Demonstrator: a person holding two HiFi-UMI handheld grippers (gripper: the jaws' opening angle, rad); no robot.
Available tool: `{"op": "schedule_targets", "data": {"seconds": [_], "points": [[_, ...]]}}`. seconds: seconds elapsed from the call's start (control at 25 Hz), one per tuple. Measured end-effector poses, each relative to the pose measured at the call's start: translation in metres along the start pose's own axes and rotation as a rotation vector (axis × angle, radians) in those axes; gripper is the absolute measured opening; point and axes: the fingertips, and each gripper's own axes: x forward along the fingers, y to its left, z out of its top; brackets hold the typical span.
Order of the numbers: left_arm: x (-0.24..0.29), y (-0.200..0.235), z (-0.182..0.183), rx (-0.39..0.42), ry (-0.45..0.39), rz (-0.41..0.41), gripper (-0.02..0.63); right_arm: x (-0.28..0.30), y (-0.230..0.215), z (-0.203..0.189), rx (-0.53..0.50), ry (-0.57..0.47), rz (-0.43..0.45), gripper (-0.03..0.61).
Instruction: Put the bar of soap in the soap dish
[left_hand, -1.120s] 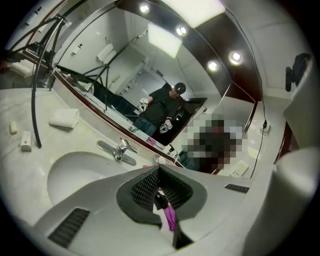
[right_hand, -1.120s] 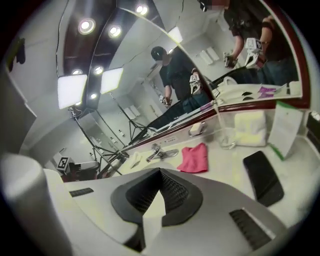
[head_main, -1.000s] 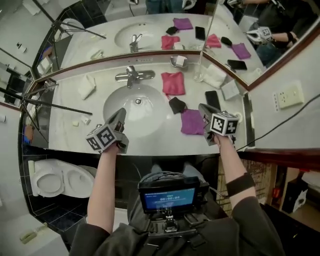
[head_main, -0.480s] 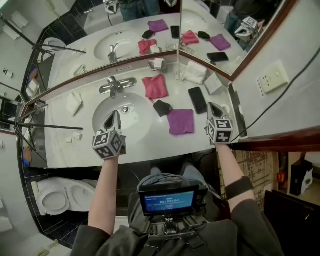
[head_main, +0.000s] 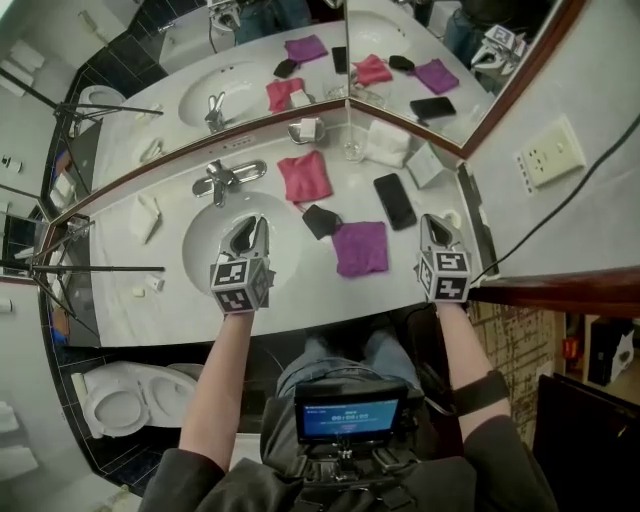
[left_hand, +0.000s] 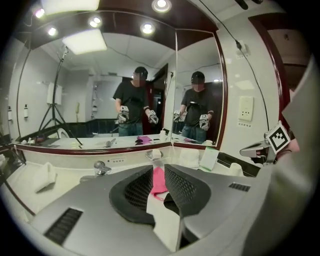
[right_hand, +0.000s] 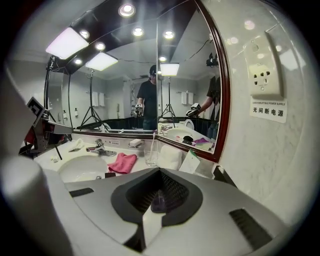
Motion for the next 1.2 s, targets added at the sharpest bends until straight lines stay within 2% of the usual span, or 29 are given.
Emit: {"op": "schedule_targets", "data": {"seconds": [0.2,0.48,0.88,1.2], "points": [[0.047,-0.021,-0.002,0.029,0.057,-0.069,0.159,0.005,0.012,-0.003,-0.019,0.014,0.032,0.021],[0.146,-0.035,0.011,0.098,0.121,-0.134,0.312,0.010,0.018,-0.037,0.042,0.043,0.028,0.021],[0.286,-0.022,0.023,0.237,0.210,-0.140,0.324,0.011,0.027,-0.069,0.106,0.034,0.019,0.021],[0.335,0.002,0.013,0.293,0.369,-0.109,0.322,0.012,0.037,-0.089,0.163,0.055,0.019,0.021]]}}
